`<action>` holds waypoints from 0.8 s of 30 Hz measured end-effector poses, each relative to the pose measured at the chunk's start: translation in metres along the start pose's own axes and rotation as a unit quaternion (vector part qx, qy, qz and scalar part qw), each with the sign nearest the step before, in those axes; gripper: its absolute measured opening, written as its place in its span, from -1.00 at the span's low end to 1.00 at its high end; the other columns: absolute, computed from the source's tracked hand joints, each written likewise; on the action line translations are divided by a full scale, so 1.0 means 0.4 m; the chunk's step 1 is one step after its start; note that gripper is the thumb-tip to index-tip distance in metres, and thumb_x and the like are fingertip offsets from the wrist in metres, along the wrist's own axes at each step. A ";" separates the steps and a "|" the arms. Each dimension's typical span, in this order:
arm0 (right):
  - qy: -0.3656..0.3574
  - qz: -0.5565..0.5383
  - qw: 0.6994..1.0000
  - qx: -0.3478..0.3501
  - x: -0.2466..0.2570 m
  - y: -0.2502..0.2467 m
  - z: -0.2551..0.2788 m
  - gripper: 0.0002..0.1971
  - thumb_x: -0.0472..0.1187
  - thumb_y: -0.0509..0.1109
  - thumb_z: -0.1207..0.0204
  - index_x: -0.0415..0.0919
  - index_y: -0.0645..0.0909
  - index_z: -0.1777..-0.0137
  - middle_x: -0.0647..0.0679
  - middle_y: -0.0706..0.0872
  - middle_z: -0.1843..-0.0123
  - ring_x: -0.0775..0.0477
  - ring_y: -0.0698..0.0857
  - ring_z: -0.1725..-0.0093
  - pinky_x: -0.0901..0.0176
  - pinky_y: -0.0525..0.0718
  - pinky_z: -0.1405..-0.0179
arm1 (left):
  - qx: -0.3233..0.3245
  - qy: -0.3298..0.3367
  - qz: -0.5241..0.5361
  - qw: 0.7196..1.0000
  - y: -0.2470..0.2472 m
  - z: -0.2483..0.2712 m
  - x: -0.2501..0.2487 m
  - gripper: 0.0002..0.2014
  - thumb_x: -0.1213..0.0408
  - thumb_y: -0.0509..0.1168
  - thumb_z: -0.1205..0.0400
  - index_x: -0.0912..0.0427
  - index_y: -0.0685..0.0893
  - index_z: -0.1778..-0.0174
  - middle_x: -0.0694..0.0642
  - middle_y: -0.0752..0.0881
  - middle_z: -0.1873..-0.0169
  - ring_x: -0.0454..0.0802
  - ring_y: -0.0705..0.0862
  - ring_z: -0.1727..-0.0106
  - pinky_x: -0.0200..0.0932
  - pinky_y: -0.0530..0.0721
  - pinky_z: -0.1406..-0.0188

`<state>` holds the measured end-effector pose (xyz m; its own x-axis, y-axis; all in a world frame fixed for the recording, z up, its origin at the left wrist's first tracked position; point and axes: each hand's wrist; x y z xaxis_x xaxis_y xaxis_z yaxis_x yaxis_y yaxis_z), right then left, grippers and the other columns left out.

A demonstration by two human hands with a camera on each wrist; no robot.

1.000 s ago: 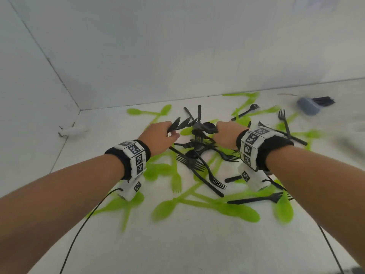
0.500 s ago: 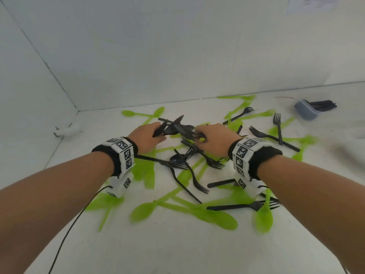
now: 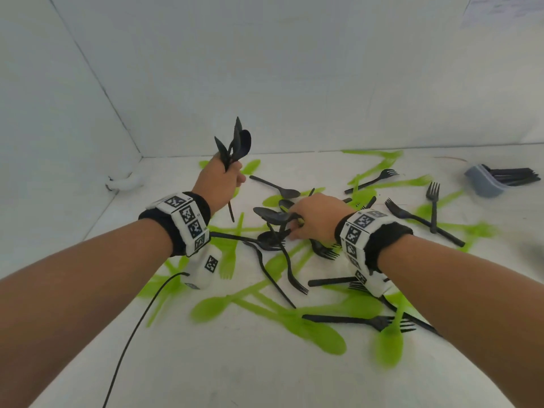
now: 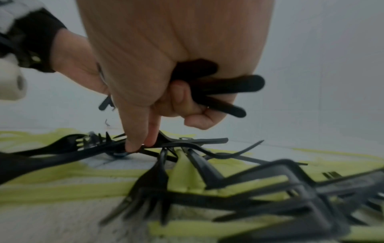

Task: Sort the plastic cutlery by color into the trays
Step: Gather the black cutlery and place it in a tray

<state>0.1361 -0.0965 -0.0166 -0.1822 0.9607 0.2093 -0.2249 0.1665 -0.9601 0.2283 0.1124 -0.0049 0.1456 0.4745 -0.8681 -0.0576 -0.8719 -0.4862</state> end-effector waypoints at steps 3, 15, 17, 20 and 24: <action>-0.005 0.015 1.000 -0.014 0.004 0.006 -0.010 -0.81 0.08 0.40 -0.61 0.00 0.73 0.00 0.01 0.73 0.07 -0.12 0.71 0.05 0.07 0.62 0.19 | 0.010 -0.012 -0.005 1.000 -0.003 0.020 -0.009 -0.86 0.17 0.17 -0.81 0.12 0.54 -0.20 0.05 0.59 0.29 -0.03 0.51 0.38 -0.13 0.52 0.36; -0.022 0.098 0.995 -0.013 0.024 0.020 -0.045 -0.83 0.05 0.45 -0.58 0.02 0.55 0.02 0.04 0.59 0.14 -0.14 0.62 0.13 0.05 0.57 0.20 | 0.051 -0.092 -0.015 0.994 -0.029 0.116 0.044 -0.80 0.21 0.27 -0.75 0.26 0.64 -0.18 0.02 0.45 0.43 -0.08 0.37 0.52 -0.19 0.42 0.50; -0.029 0.081 0.996 -0.021 0.019 0.025 -0.040 -0.75 0.04 0.46 -0.57 0.05 0.42 0.01 0.03 0.57 0.13 -0.14 0.60 0.14 0.04 0.56 0.21 | 0.047 -0.092 -0.018 0.994 -0.030 0.124 0.047 -0.80 0.19 0.28 -0.75 0.23 0.64 -0.17 0.03 0.46 0.43 -0.06 0.39 0.50 -0.15 0.44 0.47; -0.040 0.075 0.996 -0.011 0.013 0.029 -0.034 -0.81 0.02 0.42 -0.62 0.06 0.45 -0.01 0.04 0.59 0.09 -0.12 0.61 0.10 0.04 0.59 0.17 | 0.047 -0.092 -0.020 0.994 -0.028 0.134 0.053 -0.78 0.18 0.28 -0.75 0.25 0.64 -0.18 0.03 0.47 0.43 -0.04 0.40 0.48 -0.11 0.44 0.39; -0.031 0.081 0.996 0.020 0.014 0.029 -0.038 -0.90 0.03 0.38 -0.64 0.04 0.59 0.01 0.02 0.68 0.04 -0.14 0.70 0.01 0.00 0.69 0.07 | 0.052 -0.090 -0.024 0.994 -0.023 0.148 0.050 -0.85 0.19 0.29 -0.73 0.20 0.65 -0.06 0.01 0.43 0.46 -0.03 0.39 0.48 -0.13 0.43 0.40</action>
<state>0.1471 -0.0858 -0.0292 -0.2783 0.9583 0.0655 -0.2257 0.0010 -0.9742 0.1732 0.1371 -0.0237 -0.0286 0.5370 -0.8431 -0.1576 -0.8353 -0.5267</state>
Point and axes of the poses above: each hand's wrist, its own z-axis away from the middle knuckle, its own y-axis out of the palm, x = y × z
